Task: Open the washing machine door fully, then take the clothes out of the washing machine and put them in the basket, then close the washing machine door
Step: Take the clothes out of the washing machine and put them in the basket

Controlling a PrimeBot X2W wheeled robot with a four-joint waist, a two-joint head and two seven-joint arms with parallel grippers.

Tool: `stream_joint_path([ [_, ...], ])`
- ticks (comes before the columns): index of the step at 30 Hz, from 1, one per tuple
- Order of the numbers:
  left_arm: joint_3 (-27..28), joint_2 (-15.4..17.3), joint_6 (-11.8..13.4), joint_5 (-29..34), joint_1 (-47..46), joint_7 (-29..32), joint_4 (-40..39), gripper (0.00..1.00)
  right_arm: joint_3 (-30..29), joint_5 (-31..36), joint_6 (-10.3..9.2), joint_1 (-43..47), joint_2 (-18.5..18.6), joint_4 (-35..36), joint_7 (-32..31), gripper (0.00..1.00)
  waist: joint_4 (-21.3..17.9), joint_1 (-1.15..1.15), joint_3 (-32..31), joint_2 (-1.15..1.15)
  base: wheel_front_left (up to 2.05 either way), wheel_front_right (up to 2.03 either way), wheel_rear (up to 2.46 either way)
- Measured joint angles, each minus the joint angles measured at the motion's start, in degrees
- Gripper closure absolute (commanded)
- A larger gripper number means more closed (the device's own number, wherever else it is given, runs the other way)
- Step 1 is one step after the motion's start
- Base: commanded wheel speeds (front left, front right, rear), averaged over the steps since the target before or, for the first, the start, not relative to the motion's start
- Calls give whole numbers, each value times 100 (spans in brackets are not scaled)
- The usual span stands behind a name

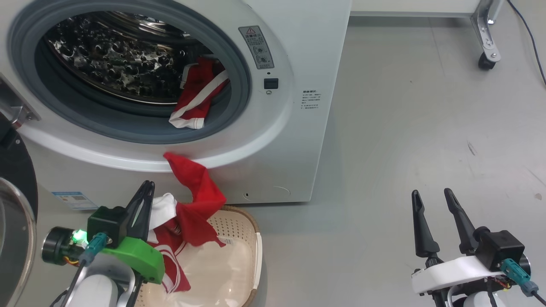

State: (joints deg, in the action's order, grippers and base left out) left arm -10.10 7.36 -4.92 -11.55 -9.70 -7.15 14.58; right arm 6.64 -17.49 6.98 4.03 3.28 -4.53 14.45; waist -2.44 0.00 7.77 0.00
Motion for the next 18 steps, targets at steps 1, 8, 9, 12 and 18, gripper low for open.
stream_joint_path([
  [1,-19,3,-1,-1,4,13,63,100,9,0,0,-4,0,7,0,0,-12,0,33,0,0,0,0],
  [8,-73,21,-43,-1,2,188,503,100,70,10,1,-88,1,36,0,0,-121,0,291,0,0,0,0],
  [9,-83,32,-43,2,0,213,568,100,87,11,1,-118,1,37,0,0,-139,0,332,0,0,0,0],
  [12,-103,60,-44,15,-15,265,739,100,127,24,1,-177,2,44,0,0,-201,0,463,0,0,0,0],
  [18,-121,86,-52,34,-188,363,1076,100,197,52,1,-324,9,67,0,0,-352,0,762,0,0,0,0],
])
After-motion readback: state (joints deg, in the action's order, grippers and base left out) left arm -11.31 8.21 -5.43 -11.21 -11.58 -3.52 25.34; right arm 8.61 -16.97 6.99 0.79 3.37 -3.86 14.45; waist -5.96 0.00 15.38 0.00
